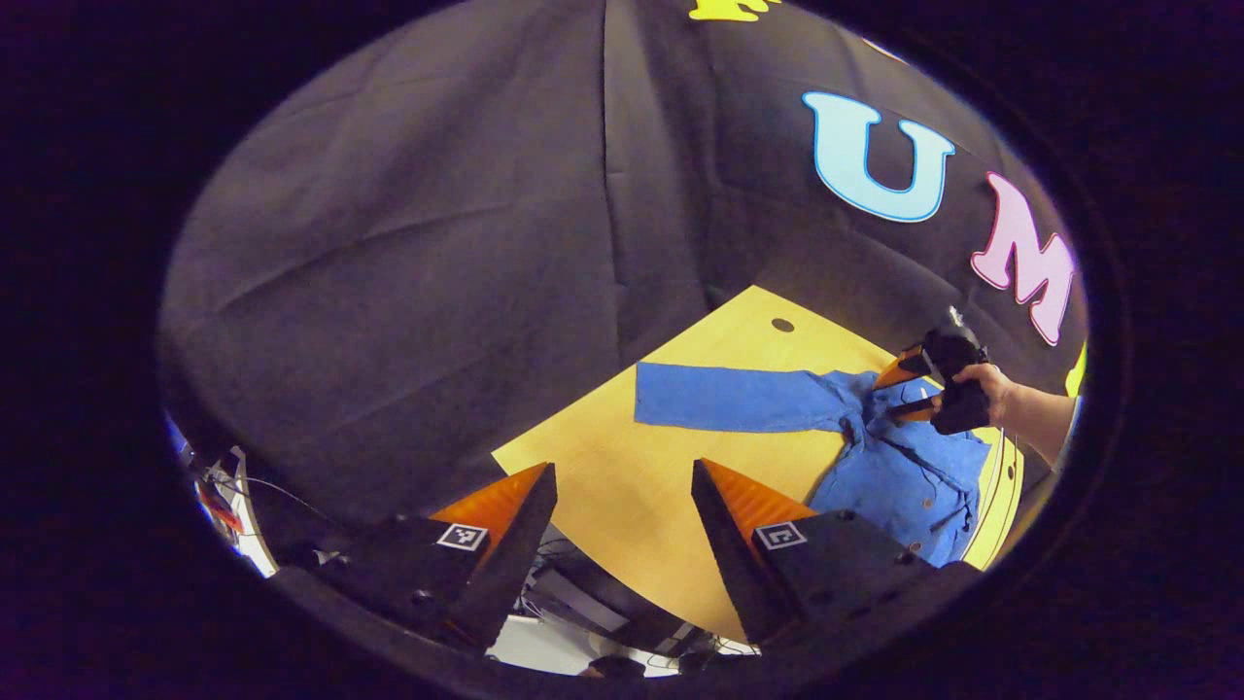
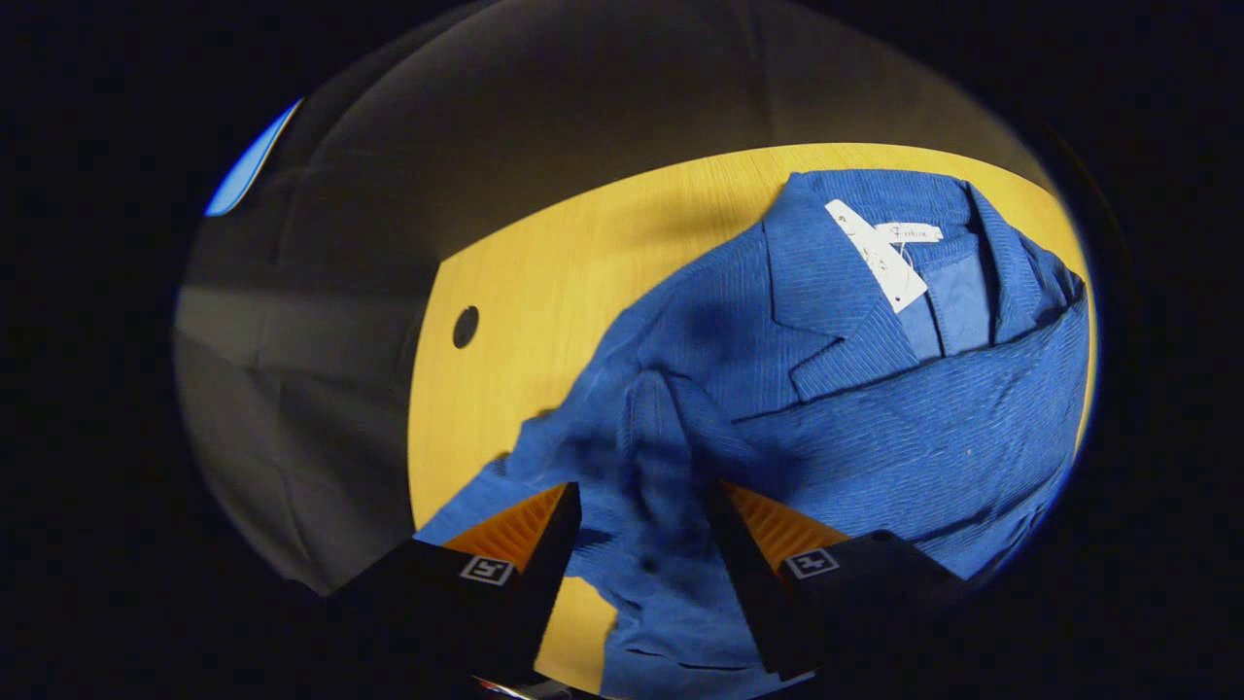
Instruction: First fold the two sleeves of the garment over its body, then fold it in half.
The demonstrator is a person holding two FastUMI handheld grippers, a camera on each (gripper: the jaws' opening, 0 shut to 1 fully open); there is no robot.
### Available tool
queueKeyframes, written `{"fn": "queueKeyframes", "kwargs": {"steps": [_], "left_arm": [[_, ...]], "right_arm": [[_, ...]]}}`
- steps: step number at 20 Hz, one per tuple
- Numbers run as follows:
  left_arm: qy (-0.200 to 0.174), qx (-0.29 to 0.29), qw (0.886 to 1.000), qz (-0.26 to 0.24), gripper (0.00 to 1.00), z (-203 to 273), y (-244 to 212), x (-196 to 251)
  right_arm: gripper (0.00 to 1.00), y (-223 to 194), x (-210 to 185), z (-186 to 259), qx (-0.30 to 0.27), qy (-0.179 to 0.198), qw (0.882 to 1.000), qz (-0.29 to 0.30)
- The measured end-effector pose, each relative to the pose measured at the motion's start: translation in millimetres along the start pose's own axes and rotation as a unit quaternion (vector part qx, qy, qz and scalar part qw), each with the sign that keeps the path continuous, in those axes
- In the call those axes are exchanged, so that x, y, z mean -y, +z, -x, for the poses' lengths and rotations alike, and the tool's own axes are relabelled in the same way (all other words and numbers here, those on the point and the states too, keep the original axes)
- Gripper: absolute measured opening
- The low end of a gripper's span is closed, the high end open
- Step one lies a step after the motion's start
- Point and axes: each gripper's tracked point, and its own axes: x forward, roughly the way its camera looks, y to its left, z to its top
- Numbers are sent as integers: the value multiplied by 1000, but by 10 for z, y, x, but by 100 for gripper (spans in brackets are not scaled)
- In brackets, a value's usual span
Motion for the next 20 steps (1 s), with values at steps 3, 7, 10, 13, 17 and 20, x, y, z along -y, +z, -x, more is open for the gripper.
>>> {"fn": "queueKeyframes", "kwargs": {"steps": [3, 7, 10, 13, 17, 20], "left_arm": [[-18, -33, 999, 6, 84, -267, -2, 55], [-48, -69, 996, -15, 84, -700, 206, 270], [-49, -99, 993, -39, 84, -1142, 419, 366], [-55, -132, 988, -62, 82, -1627, 608, 508], [-60, -187, 977, -85, 82, -2298, 711, 653], [-58, -211, 972, -92, 84, -2628, 724, 657]], "right_arm": [[94, 33, 44, 185, 8, 5, 1000, 28], [95, -88, 340, 602, -4, -2, 993, 118], [96, -297, 760, 1009, -16, -19, 983, 179], [96, -577, 1132, 1489, -20, -24, 981, 192], [96, -1045, 1616, 2123, -16, -31, 987, 158], [95, -1403, 1978, 2464, -15, -48, 991, 121]]}}
